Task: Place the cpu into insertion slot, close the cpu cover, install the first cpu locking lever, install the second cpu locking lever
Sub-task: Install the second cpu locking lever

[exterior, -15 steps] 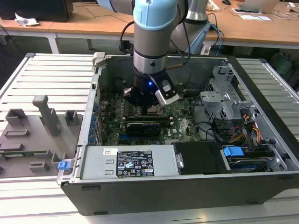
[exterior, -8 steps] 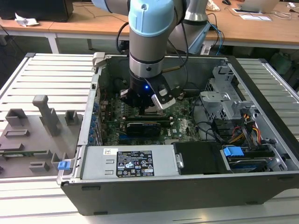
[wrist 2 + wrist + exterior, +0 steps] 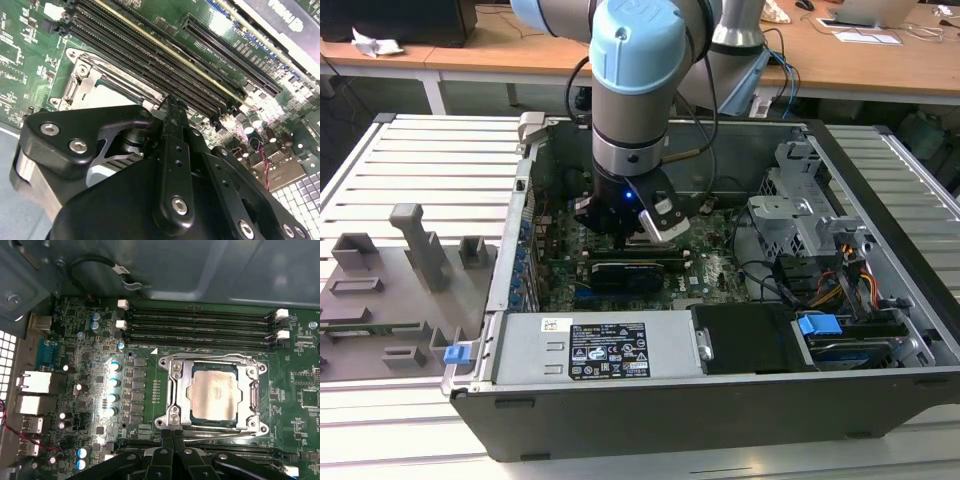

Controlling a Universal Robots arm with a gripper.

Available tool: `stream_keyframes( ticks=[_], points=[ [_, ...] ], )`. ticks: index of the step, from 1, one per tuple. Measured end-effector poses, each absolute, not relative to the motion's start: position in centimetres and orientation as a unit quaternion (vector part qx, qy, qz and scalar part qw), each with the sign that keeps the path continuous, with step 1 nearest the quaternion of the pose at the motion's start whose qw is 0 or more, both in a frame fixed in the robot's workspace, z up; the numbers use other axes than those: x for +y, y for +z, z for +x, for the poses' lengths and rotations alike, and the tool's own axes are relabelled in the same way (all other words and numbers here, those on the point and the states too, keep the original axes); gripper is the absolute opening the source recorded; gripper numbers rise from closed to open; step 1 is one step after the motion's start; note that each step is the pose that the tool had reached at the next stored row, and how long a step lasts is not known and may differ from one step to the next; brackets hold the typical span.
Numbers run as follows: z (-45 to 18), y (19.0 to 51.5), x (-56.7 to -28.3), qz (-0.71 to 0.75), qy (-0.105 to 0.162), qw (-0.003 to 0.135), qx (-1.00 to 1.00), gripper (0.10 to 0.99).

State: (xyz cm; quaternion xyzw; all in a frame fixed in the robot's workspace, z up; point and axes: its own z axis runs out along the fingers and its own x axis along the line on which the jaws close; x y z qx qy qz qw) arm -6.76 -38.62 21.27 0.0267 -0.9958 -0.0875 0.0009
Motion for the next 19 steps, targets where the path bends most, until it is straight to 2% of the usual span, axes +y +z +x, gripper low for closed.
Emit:
stream_keyframes(
  ticks=[14,19],
  points=[
    [-7.3,20.5,-38.5,0.029,-0.088,0.001,-0.996,0.106],
    [-7.3,20.2,-38.3,0.032,-0.097,0.001,-0.995,0.106]
  ],
)
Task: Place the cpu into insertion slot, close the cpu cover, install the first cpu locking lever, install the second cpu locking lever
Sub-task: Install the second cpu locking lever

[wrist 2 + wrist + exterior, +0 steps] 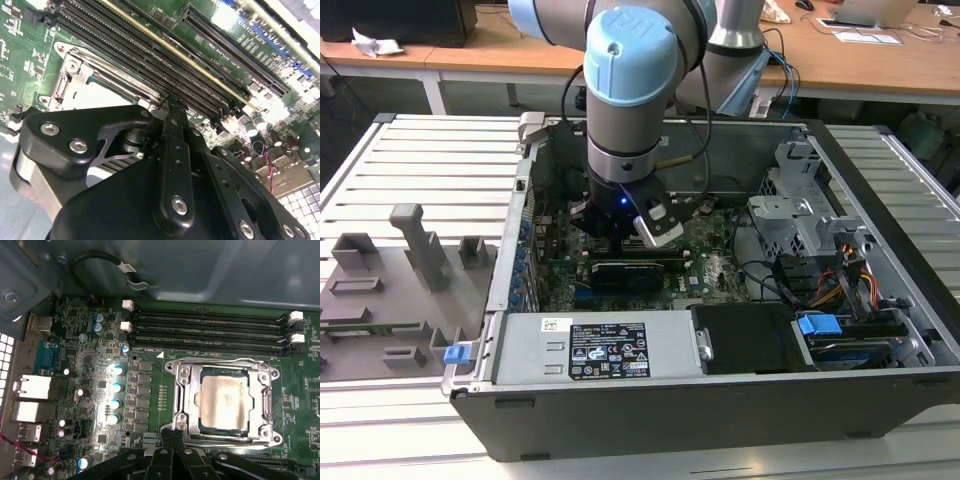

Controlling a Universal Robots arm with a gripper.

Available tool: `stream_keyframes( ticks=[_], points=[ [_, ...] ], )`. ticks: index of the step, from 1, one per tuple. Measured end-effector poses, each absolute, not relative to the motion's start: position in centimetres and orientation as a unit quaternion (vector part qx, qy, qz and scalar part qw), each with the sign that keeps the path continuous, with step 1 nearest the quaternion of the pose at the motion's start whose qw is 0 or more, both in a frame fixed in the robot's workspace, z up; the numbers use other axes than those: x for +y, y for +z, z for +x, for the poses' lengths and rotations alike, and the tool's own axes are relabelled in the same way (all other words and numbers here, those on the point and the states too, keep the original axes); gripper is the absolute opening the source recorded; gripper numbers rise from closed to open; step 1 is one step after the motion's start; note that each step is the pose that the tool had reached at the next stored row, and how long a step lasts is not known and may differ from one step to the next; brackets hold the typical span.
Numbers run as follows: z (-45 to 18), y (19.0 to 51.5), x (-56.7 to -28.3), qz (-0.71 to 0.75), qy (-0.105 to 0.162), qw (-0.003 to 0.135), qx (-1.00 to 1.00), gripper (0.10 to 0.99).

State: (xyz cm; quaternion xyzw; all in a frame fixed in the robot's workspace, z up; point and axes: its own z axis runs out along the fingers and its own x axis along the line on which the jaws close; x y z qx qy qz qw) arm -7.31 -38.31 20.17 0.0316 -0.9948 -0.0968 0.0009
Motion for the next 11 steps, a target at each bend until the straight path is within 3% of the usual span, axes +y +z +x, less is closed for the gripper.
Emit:
stream_keyframes(
  ticks=[11],
  points=[
    [-8.04,19.87,-38.22,0.034,-0.108,0.001,-0.994,0.106]
  ],
)
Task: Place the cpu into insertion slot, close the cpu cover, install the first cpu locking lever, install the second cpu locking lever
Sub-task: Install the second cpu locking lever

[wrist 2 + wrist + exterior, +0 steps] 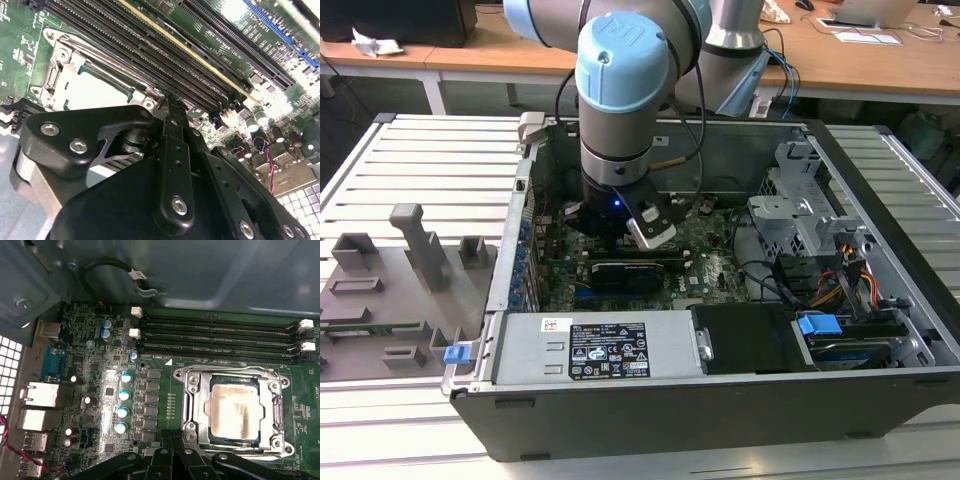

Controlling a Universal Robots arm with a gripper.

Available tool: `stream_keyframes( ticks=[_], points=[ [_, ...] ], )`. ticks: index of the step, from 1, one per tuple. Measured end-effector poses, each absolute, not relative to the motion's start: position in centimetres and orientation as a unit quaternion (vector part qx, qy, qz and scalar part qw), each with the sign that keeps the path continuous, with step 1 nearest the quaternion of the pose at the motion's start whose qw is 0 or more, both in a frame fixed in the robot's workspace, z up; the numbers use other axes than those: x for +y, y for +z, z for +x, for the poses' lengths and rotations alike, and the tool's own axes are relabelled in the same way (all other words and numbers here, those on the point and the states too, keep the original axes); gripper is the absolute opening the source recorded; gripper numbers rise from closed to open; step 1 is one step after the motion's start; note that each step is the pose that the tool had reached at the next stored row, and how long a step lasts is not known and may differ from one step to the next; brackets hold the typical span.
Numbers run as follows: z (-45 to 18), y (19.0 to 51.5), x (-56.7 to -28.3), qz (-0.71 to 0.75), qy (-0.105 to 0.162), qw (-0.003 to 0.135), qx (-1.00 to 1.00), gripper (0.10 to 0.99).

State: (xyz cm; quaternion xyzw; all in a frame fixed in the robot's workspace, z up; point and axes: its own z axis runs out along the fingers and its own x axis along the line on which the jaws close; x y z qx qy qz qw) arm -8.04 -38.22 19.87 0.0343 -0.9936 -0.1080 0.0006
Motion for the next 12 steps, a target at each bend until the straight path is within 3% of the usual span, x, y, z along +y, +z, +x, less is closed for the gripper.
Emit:
stream_keyframes(
  ticks=[12],
  points=[
    [-8.0,21.1,-38.2,0.034,-0.110,0.001,-0.993,0.106]
  ],
)
